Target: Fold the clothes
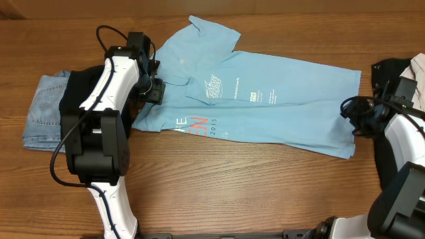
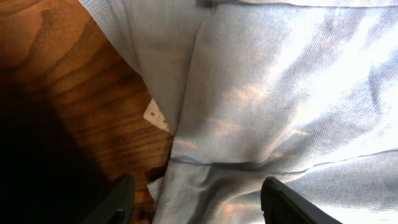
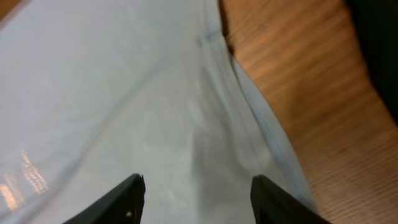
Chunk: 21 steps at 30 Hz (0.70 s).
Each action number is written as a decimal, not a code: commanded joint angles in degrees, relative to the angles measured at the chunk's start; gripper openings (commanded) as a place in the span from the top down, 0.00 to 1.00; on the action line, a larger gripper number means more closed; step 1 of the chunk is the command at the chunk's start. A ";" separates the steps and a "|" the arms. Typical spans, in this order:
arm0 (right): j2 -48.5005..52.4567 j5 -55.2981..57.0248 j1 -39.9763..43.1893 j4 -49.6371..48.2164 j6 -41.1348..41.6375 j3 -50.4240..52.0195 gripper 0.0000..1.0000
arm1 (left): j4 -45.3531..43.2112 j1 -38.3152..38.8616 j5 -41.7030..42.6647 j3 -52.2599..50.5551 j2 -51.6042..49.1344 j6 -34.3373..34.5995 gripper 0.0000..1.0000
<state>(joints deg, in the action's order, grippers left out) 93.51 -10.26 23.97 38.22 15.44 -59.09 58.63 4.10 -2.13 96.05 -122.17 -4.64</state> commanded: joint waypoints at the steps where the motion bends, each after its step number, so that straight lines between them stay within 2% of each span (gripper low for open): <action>1: 0.42 1.42 2.71 6.75 2.58 -1.03 0.41 | 1.44 0.04 2.67 1.20 0.11 -1.40 0.32; 4: 0.42 0.76 4.55 16.72 2.78 -1.01 0.41 | 4.09 0.04 4.72 1.20 0.11 -1.33 0.31; 6: 0.42 0.68 4.70 18.62 2.80 -0.66 0.41 | 6.08 0.02 5.44 1.18 0.09 -1.18 0.31; 14: 0.52 -5.90 2.60 10.27 8.74 4.48 0.48 | 10.71 0.02 7.89 0.37 0.04 0.00 0.24; 15: 0.55 -5.75 2.32 9.20 10.34 5.55 0.52 | 9.55 -0.02 7.91 -0.81 0.02 0.00 0.19; 16: 0.55 -5.73 2.29 8.55 10.45 5.86 0.53 | 8.83 -0.04 7.91 -1.49 0.02 0.00 0.18; 21: 0.55 -5.68 2.29 7.52 11.85 6.64 0.73 | 5.07 -0.04 7.93 -4.90 0.02 0.00 0.22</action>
<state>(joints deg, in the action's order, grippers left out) 93.78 -15.27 26.48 46.04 25.43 -52.99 65.14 4.10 4.58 93.60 -122.17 -4.60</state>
